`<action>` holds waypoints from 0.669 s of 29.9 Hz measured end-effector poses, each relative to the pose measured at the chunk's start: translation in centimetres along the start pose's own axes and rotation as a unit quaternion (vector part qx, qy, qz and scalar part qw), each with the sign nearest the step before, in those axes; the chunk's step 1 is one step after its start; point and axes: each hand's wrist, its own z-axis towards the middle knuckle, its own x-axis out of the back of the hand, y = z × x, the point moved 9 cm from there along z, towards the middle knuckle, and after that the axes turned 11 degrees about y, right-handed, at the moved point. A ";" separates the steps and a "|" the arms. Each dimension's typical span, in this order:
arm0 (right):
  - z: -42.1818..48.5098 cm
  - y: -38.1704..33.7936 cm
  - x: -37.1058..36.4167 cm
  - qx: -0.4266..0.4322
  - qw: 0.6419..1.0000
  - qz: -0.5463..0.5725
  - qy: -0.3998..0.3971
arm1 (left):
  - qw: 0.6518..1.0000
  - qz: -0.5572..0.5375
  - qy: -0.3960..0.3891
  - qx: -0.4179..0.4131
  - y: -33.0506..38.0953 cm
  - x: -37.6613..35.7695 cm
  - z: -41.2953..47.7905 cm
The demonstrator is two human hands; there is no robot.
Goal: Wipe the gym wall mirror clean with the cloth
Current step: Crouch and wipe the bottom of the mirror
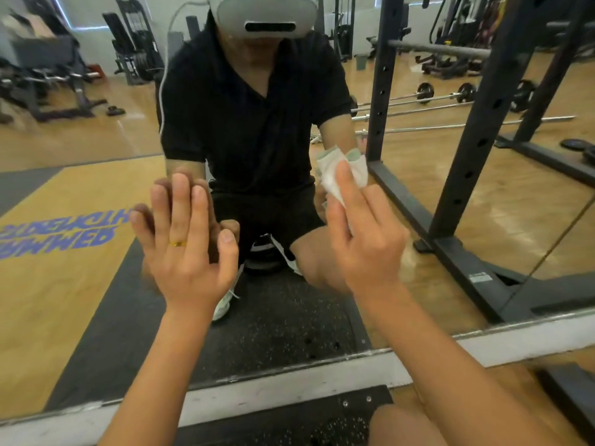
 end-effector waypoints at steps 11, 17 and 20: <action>1.0 -2.8 -1.5 -0.046 0.999 0.017 -0.021 | 1.000 -0.007 -0.011 0.010 -0.1 0.0 0.1; 5.6 0.1 0.2 0.016 1.000 -0.008 0.017 | 1.000 -0.004 -0.021 0.017 -0.1 -0.2 -0.1; 5.7 0.1 -0.2 -0.085 0.995 0.011 0.041 | 1.000 -0.007 -0.020 0.014 -0.1 -0.2 -0.1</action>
